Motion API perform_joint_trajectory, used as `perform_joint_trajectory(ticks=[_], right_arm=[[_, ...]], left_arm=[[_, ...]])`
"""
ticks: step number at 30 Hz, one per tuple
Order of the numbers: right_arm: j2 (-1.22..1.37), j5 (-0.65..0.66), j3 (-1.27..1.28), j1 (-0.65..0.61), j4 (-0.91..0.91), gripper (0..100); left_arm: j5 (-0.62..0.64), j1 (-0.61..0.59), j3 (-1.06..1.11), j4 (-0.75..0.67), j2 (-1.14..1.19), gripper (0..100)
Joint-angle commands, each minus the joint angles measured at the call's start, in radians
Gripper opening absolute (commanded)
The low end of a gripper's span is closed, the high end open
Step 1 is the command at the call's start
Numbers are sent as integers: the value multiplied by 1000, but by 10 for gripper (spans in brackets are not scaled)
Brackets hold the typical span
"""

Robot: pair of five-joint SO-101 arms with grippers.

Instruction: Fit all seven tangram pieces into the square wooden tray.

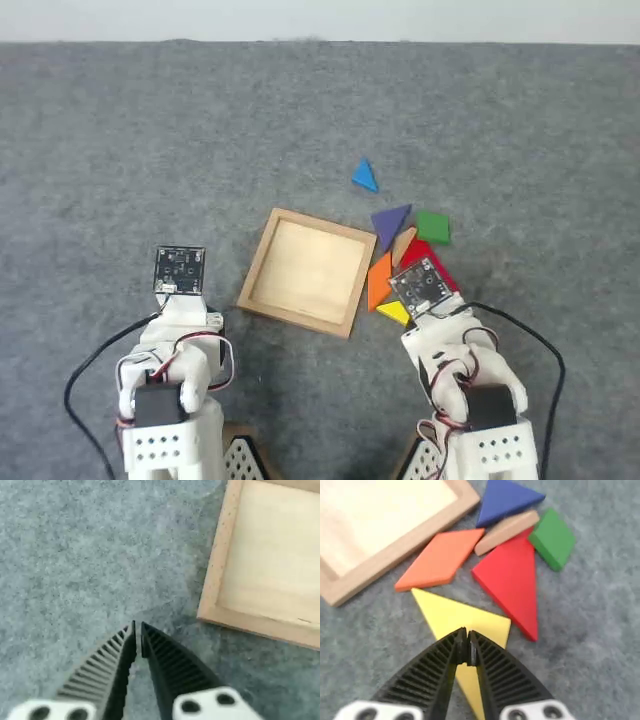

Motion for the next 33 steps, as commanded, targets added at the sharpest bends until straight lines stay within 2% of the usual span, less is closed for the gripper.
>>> perform_joint_trajectory(ticks=[1, 4, 10, 16, 20, 25, 28, 33], right_arm=[[-15, 92, -29, 147, -35, 9], [-2, 130, -94, 266, -33, 9], [41, 138, -183, 288, 28, 9], [437, 144, -425, 283, 27, 9], [874, 190, -695, 202, 97, 9], [1310, 175, -910, 47, 120, 28], [1431, 126, -936, -27, 41, 117], [1511, 178, -934, -81, -18, 252]], left_arm=[[17, -2, -13, 3, -18, 18], [17, -2, -13, 3, -18, 18], [17, -2, -13, 3, -18, 18], [17, -2, -13, 3, -18, 18], [17, -2, -13, 3, -18, 18], [17, -2, -13, 3, -18, 18], [17, -2, -13, 3, -18, 18], [17, -2, -13, 3, -18, 18]])
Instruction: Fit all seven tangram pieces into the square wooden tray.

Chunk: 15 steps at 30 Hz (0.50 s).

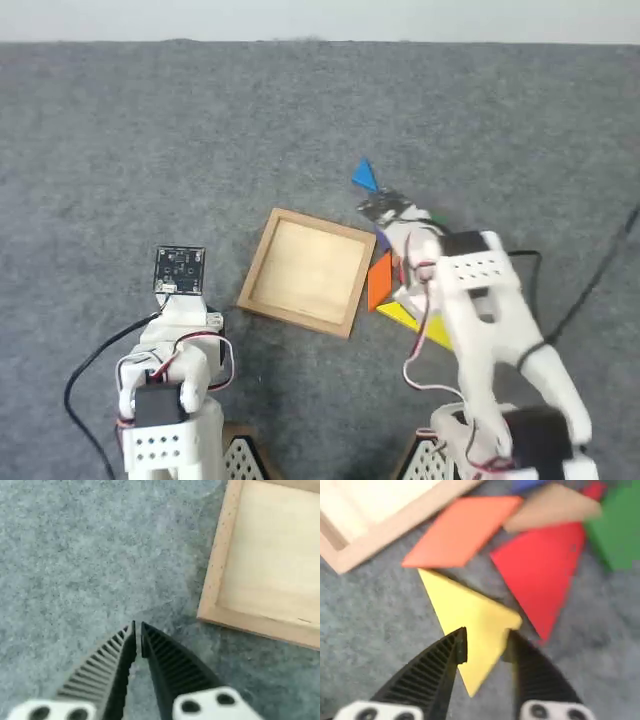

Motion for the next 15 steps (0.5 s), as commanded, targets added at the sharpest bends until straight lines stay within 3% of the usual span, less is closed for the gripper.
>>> perform_joint_trajectory(ticks=[1, 5, 15], right_arm=[[22, 34, -57, -33, -41, 266], [53, -11, -66, -44, -128, 292], [265, -362, -236, -39, -214, 358]], left_arm=[[17, -2, -13, 3, -18, 18], [17, -2, -13, 3, -18, 18], [17, -2, -13, 3, -18, 18]])
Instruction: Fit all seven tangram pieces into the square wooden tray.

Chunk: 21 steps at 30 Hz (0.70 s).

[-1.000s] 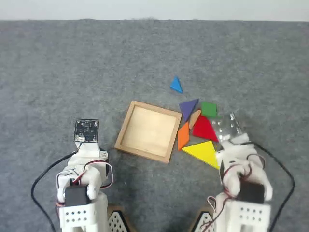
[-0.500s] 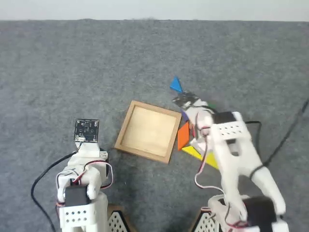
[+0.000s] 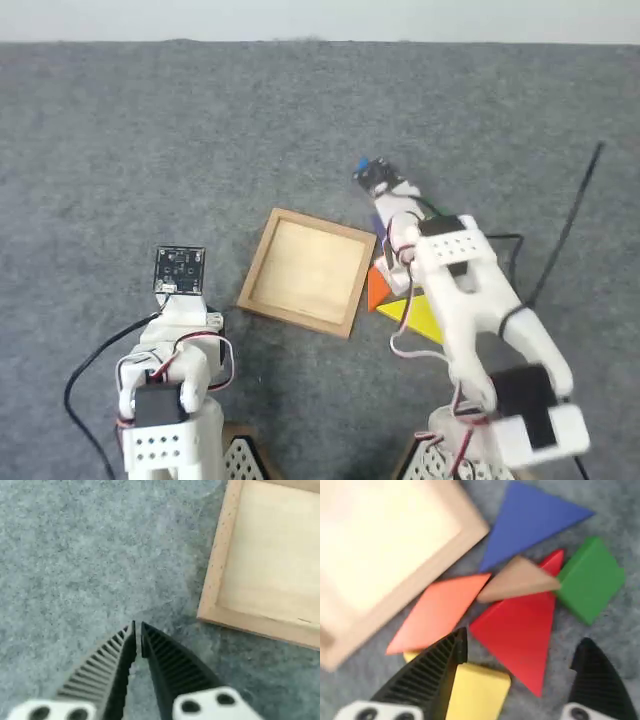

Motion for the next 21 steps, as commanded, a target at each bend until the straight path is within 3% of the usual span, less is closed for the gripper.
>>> perform_joint_trajectory(ticks=[1, 12, 21], right_arm=[[73, -100, -98, -7, -18, 358], [208, -198, -155, 25, -51, 358], [211, -201, -123, 22, -25, 357]], left_arm=[[17, -2, -13, 3, -18, 18], [17, -2, -13, 3, -18, 18], [17, -2, -13, 3, -18, 18]])
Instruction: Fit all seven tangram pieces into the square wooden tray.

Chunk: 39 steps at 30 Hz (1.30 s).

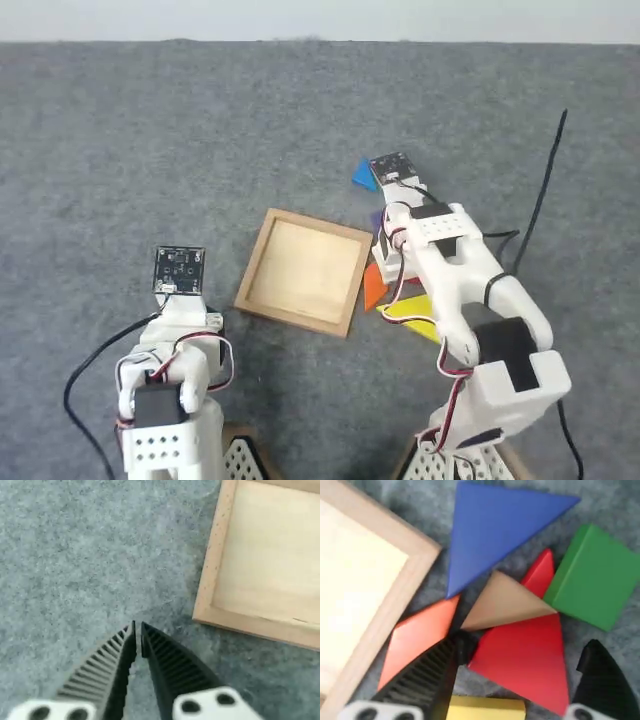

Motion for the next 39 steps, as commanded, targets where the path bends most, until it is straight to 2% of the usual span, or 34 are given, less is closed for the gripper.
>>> perform_joint_trajectory(ticks=[1, 11, 15, 30, 36, 39], right_arm=[[-1, -17, -18, 15, 24, 357], [-1, -5, -17, 18, 120, 361], [-1, 49, -17, 18, 125, 361], [1, -114, -34, 18, 51, 355], [1, -126, -48, 18, 27, 238], [1, -124, -44, 18, 19, 216]], left_arm=[[17, -2, -13, 3, -18, 18], [17, -2, -13, 3, -18, 18], [17, -2, -13, 3, -18, 18], [17, -2, -13, 3, -18, 18], [17, -2, -13, 3, -18, 18], [17, -2, -13, 3, -18, 18]])
